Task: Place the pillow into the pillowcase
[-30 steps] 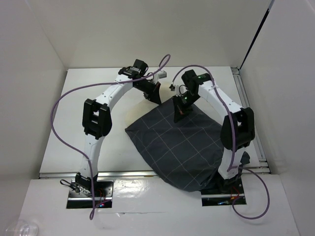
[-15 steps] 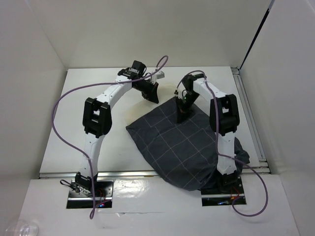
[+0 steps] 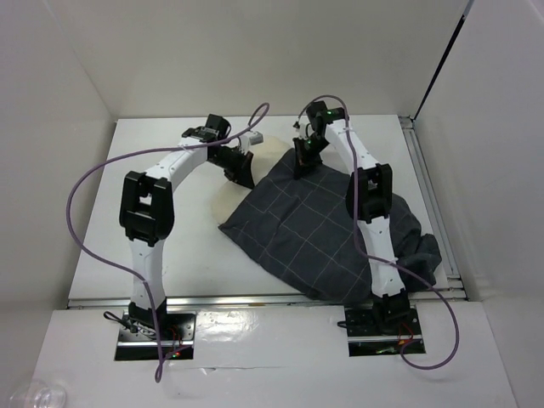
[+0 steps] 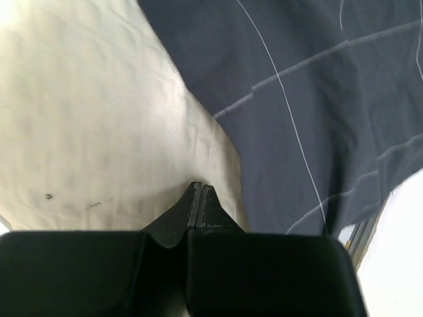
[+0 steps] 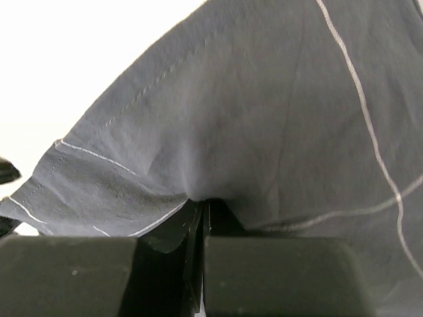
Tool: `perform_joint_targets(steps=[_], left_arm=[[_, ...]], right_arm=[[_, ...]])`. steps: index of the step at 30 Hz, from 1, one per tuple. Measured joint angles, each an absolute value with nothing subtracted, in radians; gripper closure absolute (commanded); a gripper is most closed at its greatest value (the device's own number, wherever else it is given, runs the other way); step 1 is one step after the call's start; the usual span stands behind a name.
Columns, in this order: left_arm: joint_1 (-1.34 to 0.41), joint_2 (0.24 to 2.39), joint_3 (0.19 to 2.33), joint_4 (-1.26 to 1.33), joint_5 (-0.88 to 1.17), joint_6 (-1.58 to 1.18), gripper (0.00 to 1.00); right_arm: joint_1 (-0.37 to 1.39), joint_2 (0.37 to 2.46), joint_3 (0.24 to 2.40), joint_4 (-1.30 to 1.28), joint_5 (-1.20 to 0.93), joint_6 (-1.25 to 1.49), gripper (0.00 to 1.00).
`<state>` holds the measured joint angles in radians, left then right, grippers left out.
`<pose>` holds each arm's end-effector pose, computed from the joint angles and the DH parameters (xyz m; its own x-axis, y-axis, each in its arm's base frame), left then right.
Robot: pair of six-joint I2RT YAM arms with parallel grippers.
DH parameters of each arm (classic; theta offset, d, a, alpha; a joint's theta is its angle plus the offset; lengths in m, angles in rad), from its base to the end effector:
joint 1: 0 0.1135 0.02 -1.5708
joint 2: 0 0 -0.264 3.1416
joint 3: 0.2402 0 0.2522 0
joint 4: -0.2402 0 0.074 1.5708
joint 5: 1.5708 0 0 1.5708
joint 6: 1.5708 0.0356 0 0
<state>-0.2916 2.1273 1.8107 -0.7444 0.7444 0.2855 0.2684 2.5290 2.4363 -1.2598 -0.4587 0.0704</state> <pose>0.4335 -0.1553 0.2310 -0.6534 0.4124 -0.6348 0.7422 0.5140 -0.4300 0.4860 0.1500 0.1990 -0.9622 -0.1992 -0.1856 -0.2632 0.8552 0.4464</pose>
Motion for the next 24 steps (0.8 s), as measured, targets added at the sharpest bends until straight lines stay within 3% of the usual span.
perform_joint_targets(steps=[11, 18, 20, 21, 23, 24], left_arm=[[-0.276, 1.94, 1.592, -0.812, 0.749, 0.286, 1.0], [-0.275, 1.817, 1.497, -0.841, 0.803, 0.274, 0.99], [-0.271, 1.775, 1.459, -0.826, 0.806, 0.245, 0.86], [-0.269, 1.751, 1.441, -0.814, 0.796, 0.229, 0.73], [-0.259, 1.699, 1.417, -0.772, 0.745, 0.175, 0.63], [-0.249, 1.678, 1.417, -0.745, 0.717, 0.152, 0.51]], right_arm=[[0.39, 2.564, 2.493, -1.055, -0.413, 0.049, 1.0], [0.519, 2.523, 2.397, -0.927, -0.426, -0.011, 1.0], [0.54, 2.468, 2.301, -0.915, -0.44, -0.022, 1.0], [0.549, 2.439, 2.252, -0.916, -0.446, -0.027, 1.0], [0.562, 2.369, 2.14, -0.915, -0.456, -0.044, 1.0], [0.564, 2.328, 2.078, -0.926, -0.455, -0.051, 1.0]])
